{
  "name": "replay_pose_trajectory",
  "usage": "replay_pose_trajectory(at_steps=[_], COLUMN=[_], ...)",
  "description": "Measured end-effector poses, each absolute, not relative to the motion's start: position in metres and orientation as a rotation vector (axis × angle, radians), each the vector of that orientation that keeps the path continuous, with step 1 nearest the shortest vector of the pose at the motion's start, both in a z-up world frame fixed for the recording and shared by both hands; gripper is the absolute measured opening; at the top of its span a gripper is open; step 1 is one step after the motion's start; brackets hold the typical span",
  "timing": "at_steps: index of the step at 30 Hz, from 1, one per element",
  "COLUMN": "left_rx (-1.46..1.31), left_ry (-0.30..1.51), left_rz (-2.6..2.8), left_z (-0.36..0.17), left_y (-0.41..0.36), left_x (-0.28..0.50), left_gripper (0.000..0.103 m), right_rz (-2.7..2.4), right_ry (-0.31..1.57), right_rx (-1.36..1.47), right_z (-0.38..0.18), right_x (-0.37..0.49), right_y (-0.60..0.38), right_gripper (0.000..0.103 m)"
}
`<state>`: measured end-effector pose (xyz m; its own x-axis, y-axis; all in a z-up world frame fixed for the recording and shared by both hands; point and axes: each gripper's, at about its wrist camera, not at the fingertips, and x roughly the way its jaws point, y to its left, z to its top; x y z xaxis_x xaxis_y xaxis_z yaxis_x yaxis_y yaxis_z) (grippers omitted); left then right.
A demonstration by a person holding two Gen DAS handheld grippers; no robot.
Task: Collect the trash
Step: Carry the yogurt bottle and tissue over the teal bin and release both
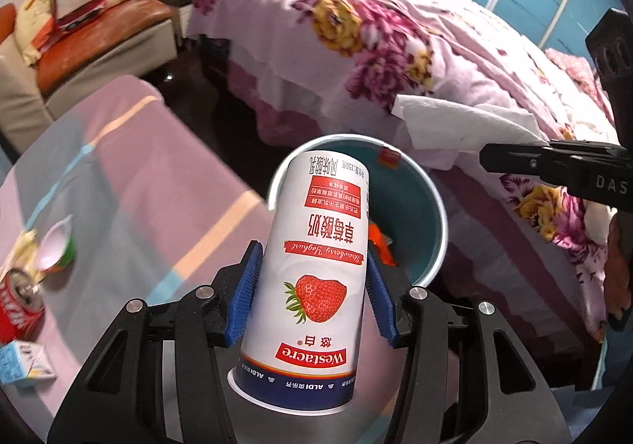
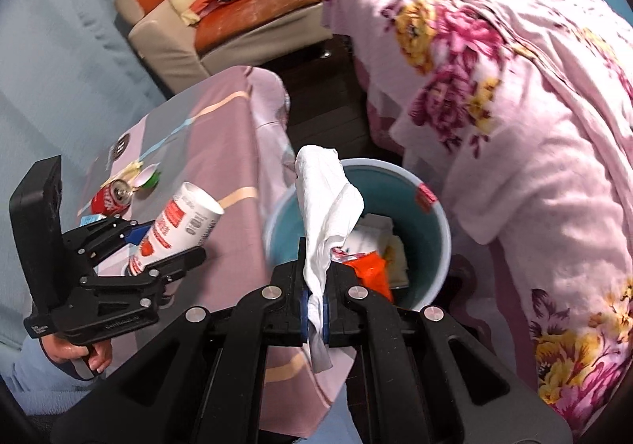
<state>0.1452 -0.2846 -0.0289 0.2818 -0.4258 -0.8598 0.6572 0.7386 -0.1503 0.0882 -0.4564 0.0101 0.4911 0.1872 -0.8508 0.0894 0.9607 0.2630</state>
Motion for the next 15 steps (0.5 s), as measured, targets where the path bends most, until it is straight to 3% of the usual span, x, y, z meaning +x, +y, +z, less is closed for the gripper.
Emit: replay_pose_trajectory(at_steps=[15], left_rx=[0.266], left_ry=[1.128], left_rz=[-0.749], left_z=[-0.059], left_y=[-0.332], left_x=[0.172], left_gripper=[0.053], right_rz=[0.024], right_ry=[1.094], right_rx=[0.325], right_z=[-0.011], right_x=[0.102], right_y=[-0.491], right_gripper=[0.005])
